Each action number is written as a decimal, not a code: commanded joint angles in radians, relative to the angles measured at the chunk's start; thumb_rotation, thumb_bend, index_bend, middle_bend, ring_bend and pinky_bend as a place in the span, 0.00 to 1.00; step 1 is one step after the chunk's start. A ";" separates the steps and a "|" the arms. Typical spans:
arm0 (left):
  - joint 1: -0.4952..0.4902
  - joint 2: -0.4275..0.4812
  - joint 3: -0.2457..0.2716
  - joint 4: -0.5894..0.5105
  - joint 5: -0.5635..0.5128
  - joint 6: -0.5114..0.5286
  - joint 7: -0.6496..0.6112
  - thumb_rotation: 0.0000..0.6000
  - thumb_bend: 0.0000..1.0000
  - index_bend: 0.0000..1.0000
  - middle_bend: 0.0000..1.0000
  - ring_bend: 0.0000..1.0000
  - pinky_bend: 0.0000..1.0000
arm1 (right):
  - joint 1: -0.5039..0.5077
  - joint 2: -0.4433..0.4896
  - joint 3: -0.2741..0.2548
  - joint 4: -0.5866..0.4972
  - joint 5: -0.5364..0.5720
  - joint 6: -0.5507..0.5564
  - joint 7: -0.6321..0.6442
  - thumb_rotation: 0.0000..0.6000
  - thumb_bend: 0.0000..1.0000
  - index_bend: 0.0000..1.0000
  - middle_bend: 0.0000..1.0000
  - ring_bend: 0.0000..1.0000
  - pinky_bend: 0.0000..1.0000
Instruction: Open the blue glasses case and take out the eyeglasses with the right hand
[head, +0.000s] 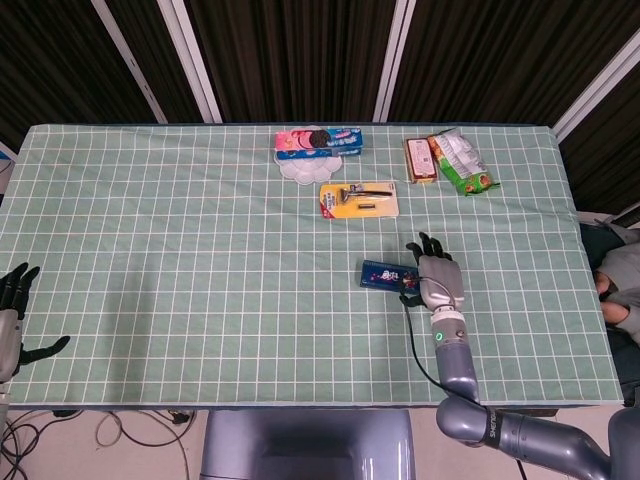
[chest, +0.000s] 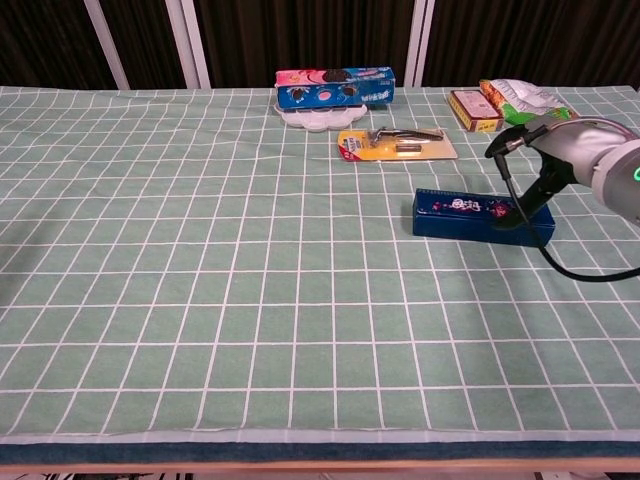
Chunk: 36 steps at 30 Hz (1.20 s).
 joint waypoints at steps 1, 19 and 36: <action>0.000 0.003 0.000 -0.002 -0.002 -0.003 -0.004 1.00 0.02 0.00 0.00 0.00 0.00 | 0.021 -0.008 0.013 -0.001 0.025 -0.003 -0.012 1.00 0.26 0.21 0.05 0.00 0.21; -0.003 0.016 -0.002 -0.017 -0.017 -0.020 -0.022 1.00 0.02 0.00 0.00 0.00 0.00 | 0.129 -0.068 0.036 0.053 0.188 -0.028 -0.087 1.00 0.43 0.22 0.04 0.00 0.21; -0.005 0.022 -0.003 -0.020 -0.025 -0.032 -0.040 1.00 0.02 0.00 0.00 0.00 0.00 | 0.167 -0.110 0.029 0.093 0.216 -0.015 -0.080 1.00 0.47 0.24 0.04 0.00 0.21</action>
